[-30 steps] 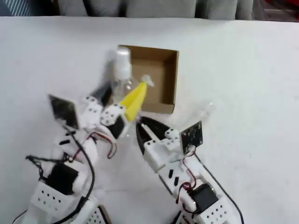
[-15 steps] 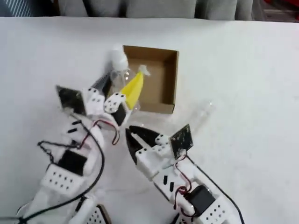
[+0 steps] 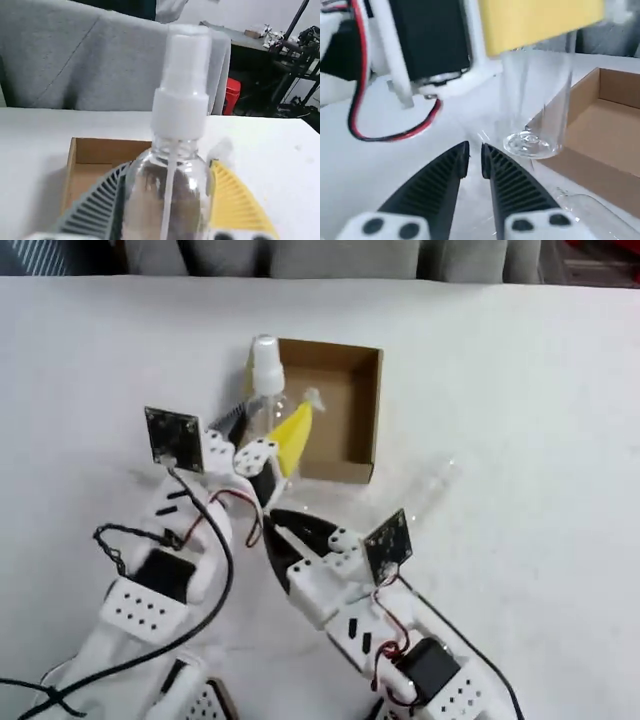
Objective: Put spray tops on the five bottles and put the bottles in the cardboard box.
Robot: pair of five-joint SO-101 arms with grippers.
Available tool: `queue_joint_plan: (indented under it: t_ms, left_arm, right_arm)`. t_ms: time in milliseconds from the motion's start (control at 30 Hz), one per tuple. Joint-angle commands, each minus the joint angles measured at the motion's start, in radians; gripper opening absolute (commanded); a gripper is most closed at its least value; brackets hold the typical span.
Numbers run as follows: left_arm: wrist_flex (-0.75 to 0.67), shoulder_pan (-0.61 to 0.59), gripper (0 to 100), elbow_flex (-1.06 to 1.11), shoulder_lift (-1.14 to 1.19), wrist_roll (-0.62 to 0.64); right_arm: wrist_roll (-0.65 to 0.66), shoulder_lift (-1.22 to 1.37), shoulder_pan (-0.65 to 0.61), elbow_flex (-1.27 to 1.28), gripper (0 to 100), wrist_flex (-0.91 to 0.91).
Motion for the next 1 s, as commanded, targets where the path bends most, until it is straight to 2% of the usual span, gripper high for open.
queue_joint_plan:
  t_ms: [0, 167, 367, 767, 867, 967]
  left_arm:
    - [0.132, 0.031, 9, -0.023, -0.136, -0.011]
    - [0.227, 0.090, 9, 0.025, -0.295, -0.012]
    - [0.301, 0.101, 9, 0.031, -0.377, -0.012]
    - [0.298, 0.079, 9, 0.032, -0.380, -0.015]
    - [0.227, 0.028, 9, 0.049, -0.378, -0.015]
    - [0.071, -0.008, 9, 0.118, -0.378, -0.011]
  right_arm:
    - [-0.008, -0.013, 0.013, 0.008, 1.5, -0.024]
    - [-0.008, -0.013, 0.064, 0.008, 1.5, -0.024]
    - [-0.003, -0.015, 0.094, 0.008, 1.5, -0.024]
    - [0.000, -0.015, 0.114, 0.008, 1.5, -0.016]
    - [0.002, -0.015, 0.114, 0.008, 1.5, -0.005]
    - [0.051, -0.015, 0.114, 0.008, 1.5, 0.039]
